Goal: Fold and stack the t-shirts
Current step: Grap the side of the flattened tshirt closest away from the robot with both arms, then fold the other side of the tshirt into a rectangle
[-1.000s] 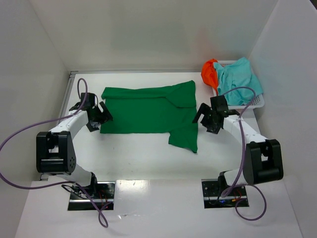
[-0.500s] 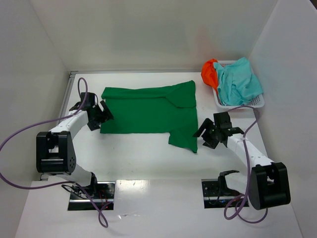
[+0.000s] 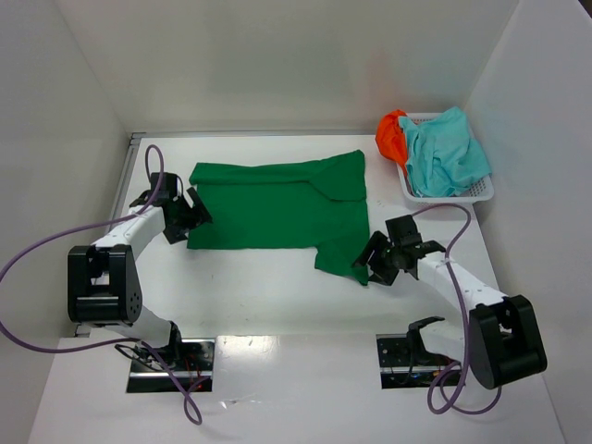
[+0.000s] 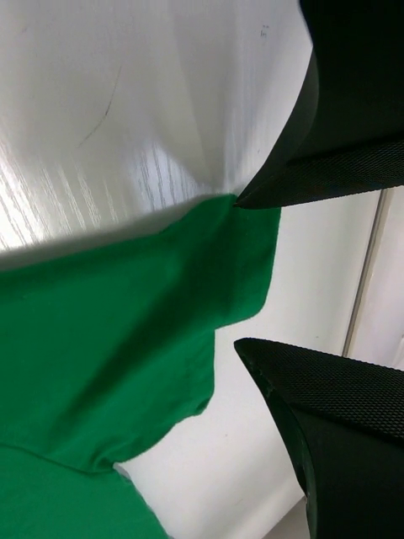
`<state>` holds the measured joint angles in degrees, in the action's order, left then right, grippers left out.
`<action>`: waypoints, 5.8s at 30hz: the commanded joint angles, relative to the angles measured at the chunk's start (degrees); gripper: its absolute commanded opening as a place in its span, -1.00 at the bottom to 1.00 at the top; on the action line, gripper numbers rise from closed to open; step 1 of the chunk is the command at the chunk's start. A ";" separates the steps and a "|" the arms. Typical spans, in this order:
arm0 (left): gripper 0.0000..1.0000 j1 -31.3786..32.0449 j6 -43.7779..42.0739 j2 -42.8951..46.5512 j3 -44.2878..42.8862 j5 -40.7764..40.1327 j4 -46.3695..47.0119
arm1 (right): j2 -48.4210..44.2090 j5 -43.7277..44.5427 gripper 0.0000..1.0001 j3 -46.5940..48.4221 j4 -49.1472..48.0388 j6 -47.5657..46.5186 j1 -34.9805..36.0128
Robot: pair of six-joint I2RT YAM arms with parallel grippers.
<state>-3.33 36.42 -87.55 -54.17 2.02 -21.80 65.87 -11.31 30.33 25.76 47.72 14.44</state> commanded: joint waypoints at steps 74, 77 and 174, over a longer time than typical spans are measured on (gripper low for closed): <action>-0.97 2.81 8.84 -3.51 5.13 -14.23 0.88 | 17.01 8.32 -0.63 12.04 3.42 -0.44 9.03; -1.00 2.81 8.84 -4.03 4.51 -14.24 0.88 | 16.49 9.37 -0.69 12.56 3.42 -0.44 9.03; 0.50 -4.75 -1.00 -35.86 -44.79 -5.98 4.22 | 69.30 8.41 -0.75 85.76 6.93 -21.88 -6.00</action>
<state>-7.86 36.10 -124.44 -98.00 -6.72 -20.51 134.04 -3.66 111.20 32.38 28.18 8.95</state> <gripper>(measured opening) 0.732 0.122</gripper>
